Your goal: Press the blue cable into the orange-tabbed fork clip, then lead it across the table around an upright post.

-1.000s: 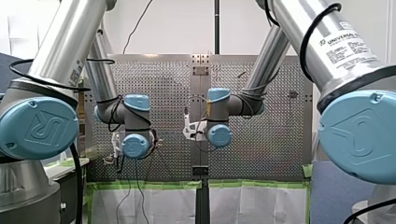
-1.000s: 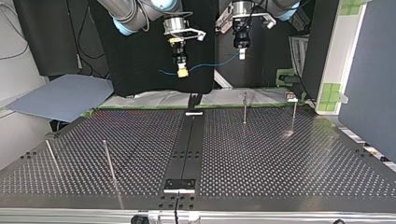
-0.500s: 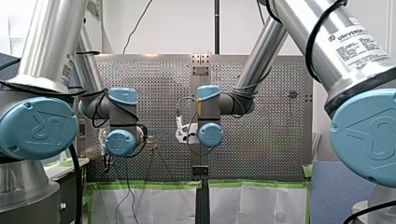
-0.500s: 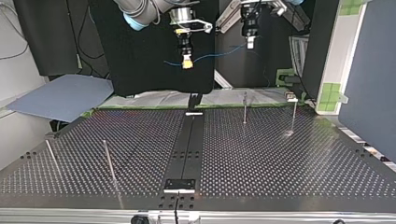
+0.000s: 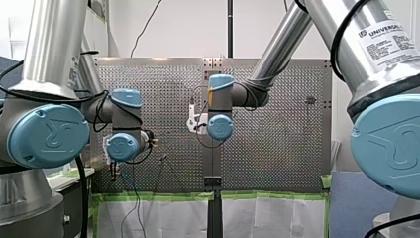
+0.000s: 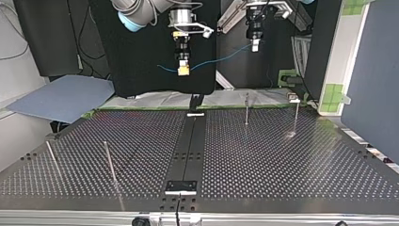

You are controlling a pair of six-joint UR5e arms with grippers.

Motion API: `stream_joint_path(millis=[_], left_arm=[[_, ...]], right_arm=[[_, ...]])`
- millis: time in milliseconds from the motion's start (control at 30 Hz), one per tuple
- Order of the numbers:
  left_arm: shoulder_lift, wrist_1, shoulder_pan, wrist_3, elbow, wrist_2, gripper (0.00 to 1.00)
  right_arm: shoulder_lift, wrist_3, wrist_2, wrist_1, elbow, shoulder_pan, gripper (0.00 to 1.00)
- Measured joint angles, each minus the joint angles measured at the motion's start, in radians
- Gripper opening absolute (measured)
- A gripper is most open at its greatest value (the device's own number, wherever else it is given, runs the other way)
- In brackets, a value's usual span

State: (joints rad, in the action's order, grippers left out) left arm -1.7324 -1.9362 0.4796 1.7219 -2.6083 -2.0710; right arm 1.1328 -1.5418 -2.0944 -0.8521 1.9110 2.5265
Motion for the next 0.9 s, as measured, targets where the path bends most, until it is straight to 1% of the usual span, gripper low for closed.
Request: stream_joint_path(millis=[100,200,267,333,433,633,767,900], left_arm=[[-0.026,0.025,-0.013,0.028,0.01,0.009,0.0],[-0.053,0.052,-0.033,0.054,0.016,0.02,0.0],[-0.073,0.072,-0.051,0.068,0.017,0.035,0.0],[-0.09,0.089,-0.068,0.075,0.017,0.05,0.0],[-0.118,0.117,-0.095,0.079,0.017,0.076,0.0],[-0.167,0.166,-0.144,0.087,0.035,0.125,0.0],[-0.198,0.197,-0.175,0.089,0.061,0.156,0.0],[-0.227,0.226,-0.204,0.09,0.074,0.185,0.0]], right_arm=[[-0.005,-0.007,0.008,-0.011,-0.002,-0.002,0.0],[-0.023,-0.021,0.012,-0.031,-0.004,-0.003,0.0],[-0.039,-0.03,0.014,-0.047,-0.005,-0.003,0.0],[-0.053,-0.039,0.018,-0.061,-0.008,-0.003,0.0],[-0.075,-0.047,0.024,-0.083,-0.018,-0.005,0.0],[-0.123,-0.052,0.027,-0.127,-0.044,-0.012,0.0],[-0.157,-0.052,0.028,-0.138,-0.064,-0.016,0.0],[-0.189,-0.053,0.028,-0.14,-0.087,-0.02,0.0]])
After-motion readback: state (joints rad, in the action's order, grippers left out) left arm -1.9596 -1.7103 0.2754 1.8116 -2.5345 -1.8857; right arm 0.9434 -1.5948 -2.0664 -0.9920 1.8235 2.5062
